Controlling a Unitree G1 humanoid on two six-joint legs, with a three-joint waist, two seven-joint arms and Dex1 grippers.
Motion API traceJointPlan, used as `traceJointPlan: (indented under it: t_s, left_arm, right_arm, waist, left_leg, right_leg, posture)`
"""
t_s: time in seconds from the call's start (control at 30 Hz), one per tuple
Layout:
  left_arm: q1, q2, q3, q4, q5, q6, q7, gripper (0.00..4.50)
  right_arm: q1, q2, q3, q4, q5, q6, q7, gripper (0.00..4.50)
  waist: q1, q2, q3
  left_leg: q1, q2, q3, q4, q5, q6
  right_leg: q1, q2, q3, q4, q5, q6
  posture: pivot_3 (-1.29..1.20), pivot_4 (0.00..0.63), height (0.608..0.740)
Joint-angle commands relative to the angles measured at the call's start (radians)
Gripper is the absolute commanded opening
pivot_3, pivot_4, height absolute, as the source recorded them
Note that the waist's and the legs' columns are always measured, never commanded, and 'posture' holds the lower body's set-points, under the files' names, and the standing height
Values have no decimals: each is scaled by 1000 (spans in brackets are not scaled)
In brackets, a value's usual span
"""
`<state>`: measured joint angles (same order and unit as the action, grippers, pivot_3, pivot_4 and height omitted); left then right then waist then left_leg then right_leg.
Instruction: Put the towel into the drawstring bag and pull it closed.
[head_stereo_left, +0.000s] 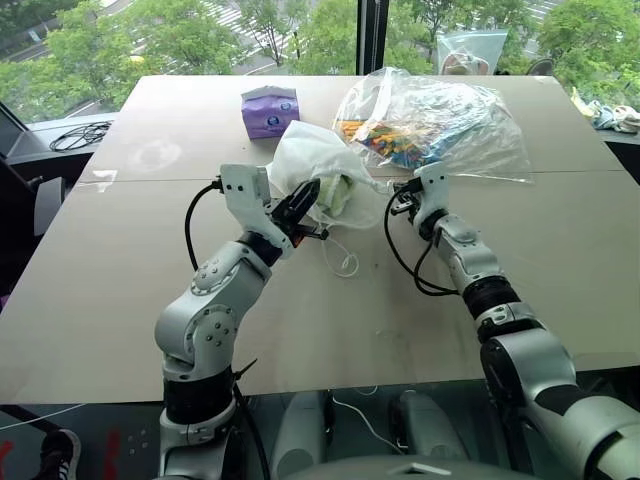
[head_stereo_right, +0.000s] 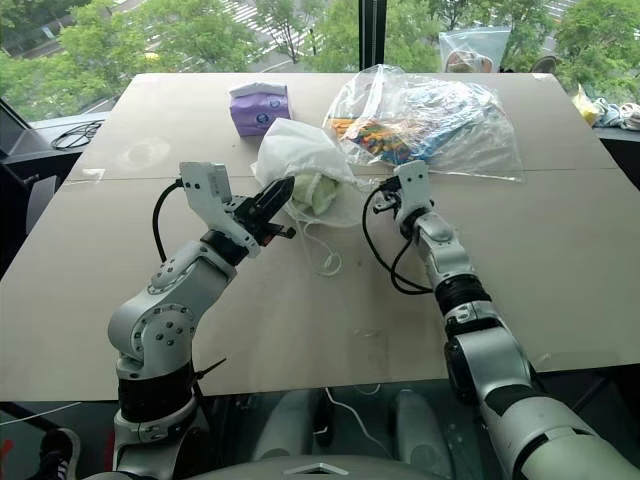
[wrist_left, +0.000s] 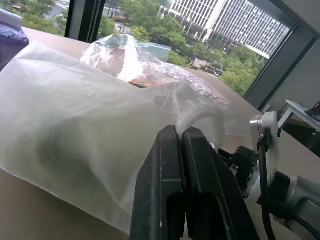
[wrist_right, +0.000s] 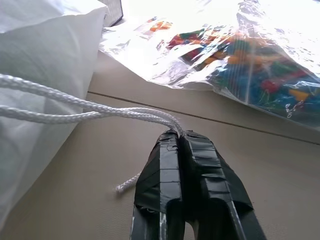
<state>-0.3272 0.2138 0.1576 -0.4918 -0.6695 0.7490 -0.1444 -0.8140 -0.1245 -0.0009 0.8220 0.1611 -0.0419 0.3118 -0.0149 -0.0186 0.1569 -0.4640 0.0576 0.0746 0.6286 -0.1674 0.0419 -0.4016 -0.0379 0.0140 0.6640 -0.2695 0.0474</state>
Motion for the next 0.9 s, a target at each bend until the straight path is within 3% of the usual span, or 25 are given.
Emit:
traceJointPlan:
  t_s: [0.03,0.3,0.43,0.53,0.67,0.9]
  left_arm:
    - [0,10,2,-46,-9,-13,-5,0]
    - [8,16,-12,-40,-11,-17,-24,0]
    - [2,17,-11,-34,-16,-20,-34,0]
    - [-3,23,-6,-27,-12,-21,-38,0]
    - [19,67,5,-41,-9,-13,-67,0]
    - [96,142,34,-91,-26,-8,-104,0]
  right_arm:
    - [24,-40,-40,-120,-4,-20,-16,154]
    - [144,-147,-40,-480,-31,102,-2,154]
    - [224,-223,49,-587,-52,178,152,154]
    - [244,-283,167,-510,-170,106,231,835]
    - [158,-284,220,-339,-293,-65,149,2643]
    - [-20,-194,227,-36,-337,-276,96,2643]
  waist:
    - [2,0,0]
    - [2,0,0]
    - [1,0,0]
    - [1,0,0]
    - [-1,0,0]
    - [-16,0,1]
  left_leg:
    - [0,0,0,0,0,0]
    - [0,0,0,0,0,0]
    - [0,0,1,0,0,0]
    - [1,-1,1,1,0,0]
    - [1,-1,1,1,0,0]
    - [3,0,1,3,0,0]
  right_leg:
    - [0,0,0,0,0,0]
    - [0,-1,0,0,0,0]
    - [0,0,0,0,0,0]
    - [0,0,1,0,0,0]
    - [0,1,2,0,0,0]
    - [1,2,2,1,1,-1]
  posture:
    - [0,150,740]
    - [0,150,740]
    - [0,150,740]
    - [0,150,740]
    - [0,150,740]
    - [0,150,740]
